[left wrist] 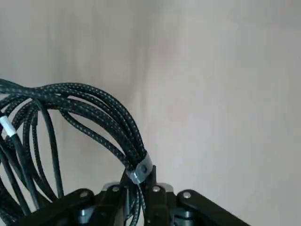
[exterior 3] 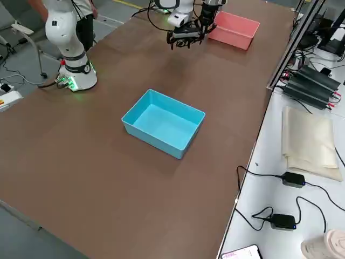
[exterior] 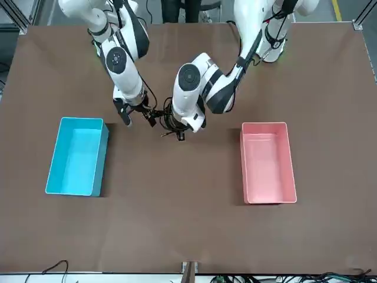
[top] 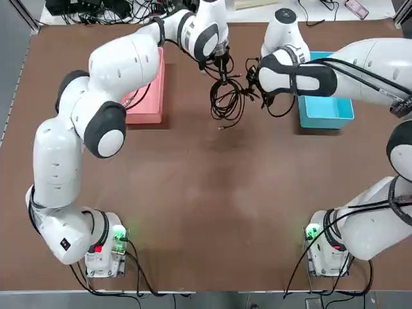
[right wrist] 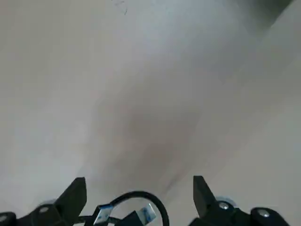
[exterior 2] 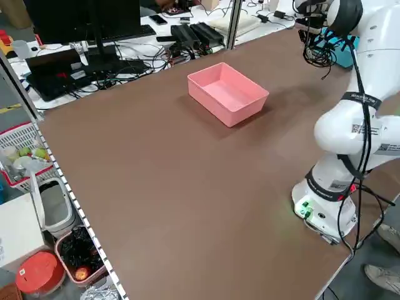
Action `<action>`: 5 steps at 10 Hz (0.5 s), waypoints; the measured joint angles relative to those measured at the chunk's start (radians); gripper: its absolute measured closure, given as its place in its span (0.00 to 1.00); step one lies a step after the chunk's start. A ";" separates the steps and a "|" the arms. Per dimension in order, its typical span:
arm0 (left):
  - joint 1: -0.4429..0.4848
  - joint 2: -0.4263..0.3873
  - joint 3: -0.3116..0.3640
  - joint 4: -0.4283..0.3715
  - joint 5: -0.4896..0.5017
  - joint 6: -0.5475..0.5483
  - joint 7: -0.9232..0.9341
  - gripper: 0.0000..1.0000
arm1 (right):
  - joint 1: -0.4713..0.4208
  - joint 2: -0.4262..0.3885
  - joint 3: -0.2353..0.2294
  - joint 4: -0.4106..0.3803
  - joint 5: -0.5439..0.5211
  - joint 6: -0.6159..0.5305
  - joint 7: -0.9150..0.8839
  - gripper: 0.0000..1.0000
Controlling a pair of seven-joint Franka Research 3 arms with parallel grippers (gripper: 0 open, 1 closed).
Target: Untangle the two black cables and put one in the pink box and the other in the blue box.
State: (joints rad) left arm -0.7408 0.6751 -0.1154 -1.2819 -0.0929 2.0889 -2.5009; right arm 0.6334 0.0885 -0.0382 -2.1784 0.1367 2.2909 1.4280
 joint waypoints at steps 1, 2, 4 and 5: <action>0.001 -0.003 0.001 0.001 -0.005 0.000 -0.006 0.86 | 0.002 0.000 0.000 0.002 0.010 0.000 0.012 0.00; 0.002 -0.003 0.002 0.001 -0.006 0.000 -0.013 0.86 | 0.006 0.000 0.000 0.005 0.016 0.000 0.032 0.00; 0.009 -0.003 0.002 0.003 -0.007 0.000 -0.015 0.86 | 0.012 0.000 0.000 0.016 0.017 0.000 0.068 0.02; 0.010 -0.003 0.002 0.004 -0.007 0.000 -0.015 0.86 | 0.015 0.000 0.000 0.023 0.018 0.000 0.083 0.04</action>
State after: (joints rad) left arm -0.7305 0.6722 -0.1131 -1.2774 -0.0996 2.0889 -2.5161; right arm 0.6483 0.0883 -0.0381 -2.1558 0.1542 2.2905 1.5114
